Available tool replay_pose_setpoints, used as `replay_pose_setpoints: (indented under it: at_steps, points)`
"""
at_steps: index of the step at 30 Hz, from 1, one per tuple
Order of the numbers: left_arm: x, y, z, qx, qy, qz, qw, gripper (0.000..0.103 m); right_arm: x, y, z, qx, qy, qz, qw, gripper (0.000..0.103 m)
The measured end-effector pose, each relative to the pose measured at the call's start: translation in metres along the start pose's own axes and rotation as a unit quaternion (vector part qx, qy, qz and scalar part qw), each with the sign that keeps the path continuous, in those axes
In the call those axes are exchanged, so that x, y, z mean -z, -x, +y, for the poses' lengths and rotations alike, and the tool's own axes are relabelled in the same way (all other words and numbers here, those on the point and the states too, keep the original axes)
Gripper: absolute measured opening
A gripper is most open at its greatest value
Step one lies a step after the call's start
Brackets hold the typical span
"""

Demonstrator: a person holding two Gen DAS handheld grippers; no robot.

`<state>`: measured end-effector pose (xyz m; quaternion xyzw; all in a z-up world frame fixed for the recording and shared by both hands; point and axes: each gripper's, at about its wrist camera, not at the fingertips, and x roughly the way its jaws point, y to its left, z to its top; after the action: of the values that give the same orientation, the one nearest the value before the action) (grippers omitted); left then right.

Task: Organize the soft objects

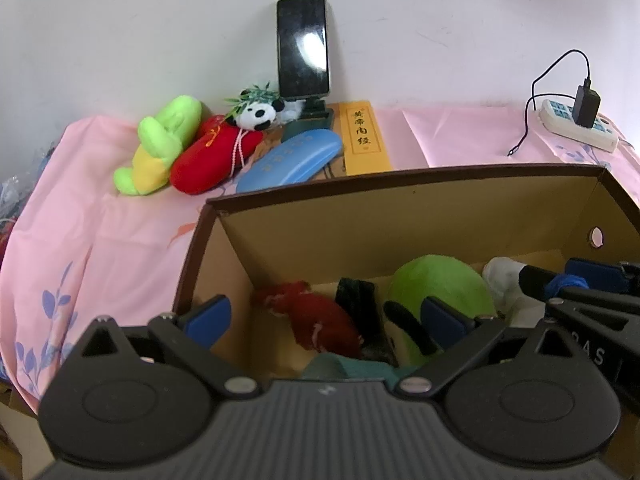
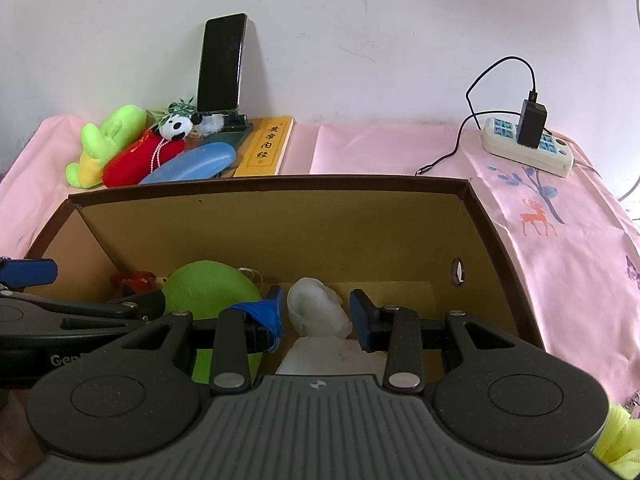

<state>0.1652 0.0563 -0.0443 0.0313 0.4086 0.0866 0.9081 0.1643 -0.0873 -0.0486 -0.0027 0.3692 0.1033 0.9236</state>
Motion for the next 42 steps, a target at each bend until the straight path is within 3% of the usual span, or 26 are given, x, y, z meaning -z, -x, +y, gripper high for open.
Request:
replay_pose_setpoints:
  at_steps: [42]
  points:
    - [0.0026,0.0013,-0.0034,-0.013,-0.011,-0.003,0.9999,0.101,-0.0015,-0.0013,0.0024,0.017,0.002,0.002,1.000,0.020]
